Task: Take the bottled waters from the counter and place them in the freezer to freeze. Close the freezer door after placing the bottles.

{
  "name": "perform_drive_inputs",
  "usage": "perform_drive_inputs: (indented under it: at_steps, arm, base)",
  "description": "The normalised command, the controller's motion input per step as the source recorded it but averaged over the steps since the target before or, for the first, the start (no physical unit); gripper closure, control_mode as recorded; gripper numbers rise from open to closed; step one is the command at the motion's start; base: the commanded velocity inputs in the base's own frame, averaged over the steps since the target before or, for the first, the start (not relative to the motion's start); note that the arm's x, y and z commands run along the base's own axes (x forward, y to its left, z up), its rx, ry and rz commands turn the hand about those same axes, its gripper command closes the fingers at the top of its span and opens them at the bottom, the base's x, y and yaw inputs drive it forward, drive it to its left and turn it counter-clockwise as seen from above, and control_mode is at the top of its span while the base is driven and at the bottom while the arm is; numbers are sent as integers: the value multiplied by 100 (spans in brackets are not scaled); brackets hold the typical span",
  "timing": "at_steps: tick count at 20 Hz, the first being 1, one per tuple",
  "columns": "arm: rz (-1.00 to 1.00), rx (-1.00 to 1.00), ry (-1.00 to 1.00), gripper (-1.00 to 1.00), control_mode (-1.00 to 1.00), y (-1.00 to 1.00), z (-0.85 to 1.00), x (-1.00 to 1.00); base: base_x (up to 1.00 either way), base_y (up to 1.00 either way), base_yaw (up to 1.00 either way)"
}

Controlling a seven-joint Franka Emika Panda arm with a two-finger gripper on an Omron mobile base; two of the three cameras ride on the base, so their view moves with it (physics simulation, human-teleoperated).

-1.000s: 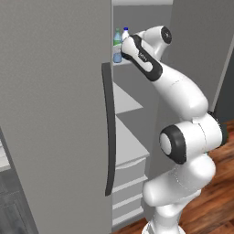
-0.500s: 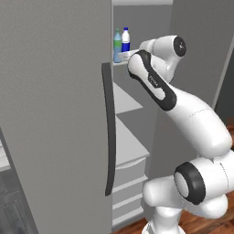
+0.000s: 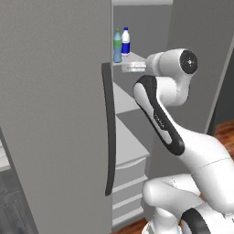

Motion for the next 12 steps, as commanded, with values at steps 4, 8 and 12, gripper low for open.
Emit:
perform_drive_inputs:
  at_steps: [4, 8, 12]
  arm:
    - [-16, 6, 28, -100, -100, 0, 0, -100]
    - [-12, 2, 35, -100, -100, 0, -27, -100]
    - [-8, 0, 36, -100, -100, 0, -61, -96]
  base:
    - [0, 0, 0]
    - [0, 0, 0]
    - [0, 0, 0]
